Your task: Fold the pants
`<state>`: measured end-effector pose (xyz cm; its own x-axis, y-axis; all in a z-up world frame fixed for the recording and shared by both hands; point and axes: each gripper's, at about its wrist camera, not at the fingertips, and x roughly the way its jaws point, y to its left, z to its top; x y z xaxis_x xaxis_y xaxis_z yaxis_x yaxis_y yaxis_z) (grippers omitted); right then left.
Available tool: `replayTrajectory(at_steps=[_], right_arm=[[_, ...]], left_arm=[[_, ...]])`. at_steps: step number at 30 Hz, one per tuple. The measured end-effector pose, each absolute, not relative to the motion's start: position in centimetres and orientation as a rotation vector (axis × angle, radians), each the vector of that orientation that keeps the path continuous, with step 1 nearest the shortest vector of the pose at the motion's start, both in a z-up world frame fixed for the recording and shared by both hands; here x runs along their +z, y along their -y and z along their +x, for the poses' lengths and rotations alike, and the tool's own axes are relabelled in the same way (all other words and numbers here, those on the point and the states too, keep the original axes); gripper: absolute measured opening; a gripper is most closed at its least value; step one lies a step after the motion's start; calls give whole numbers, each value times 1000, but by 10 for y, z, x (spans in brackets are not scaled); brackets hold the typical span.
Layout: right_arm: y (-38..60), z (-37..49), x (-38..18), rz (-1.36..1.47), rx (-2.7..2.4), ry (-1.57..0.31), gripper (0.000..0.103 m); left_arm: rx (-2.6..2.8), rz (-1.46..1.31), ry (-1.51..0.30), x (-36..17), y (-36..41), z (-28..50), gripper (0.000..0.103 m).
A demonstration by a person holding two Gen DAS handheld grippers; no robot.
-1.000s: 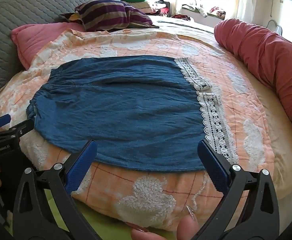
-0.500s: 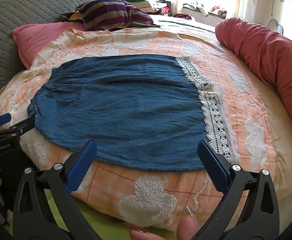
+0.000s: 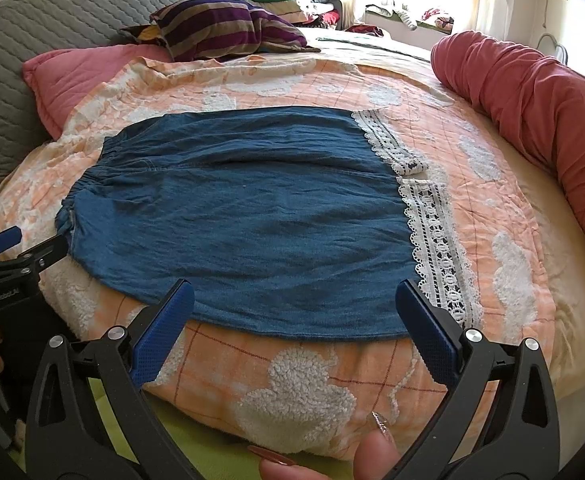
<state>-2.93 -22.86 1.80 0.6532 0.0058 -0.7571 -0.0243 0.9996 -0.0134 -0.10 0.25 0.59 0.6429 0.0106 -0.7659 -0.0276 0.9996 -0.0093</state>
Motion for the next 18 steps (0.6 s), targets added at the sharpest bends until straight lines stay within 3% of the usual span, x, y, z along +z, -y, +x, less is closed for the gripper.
replayTrajectory(at_steps=[18], right_arm=[[229,-29,17,-20,26,-861,95]], left_arm=[[22,-17,-873,7,-3,-2,99]])
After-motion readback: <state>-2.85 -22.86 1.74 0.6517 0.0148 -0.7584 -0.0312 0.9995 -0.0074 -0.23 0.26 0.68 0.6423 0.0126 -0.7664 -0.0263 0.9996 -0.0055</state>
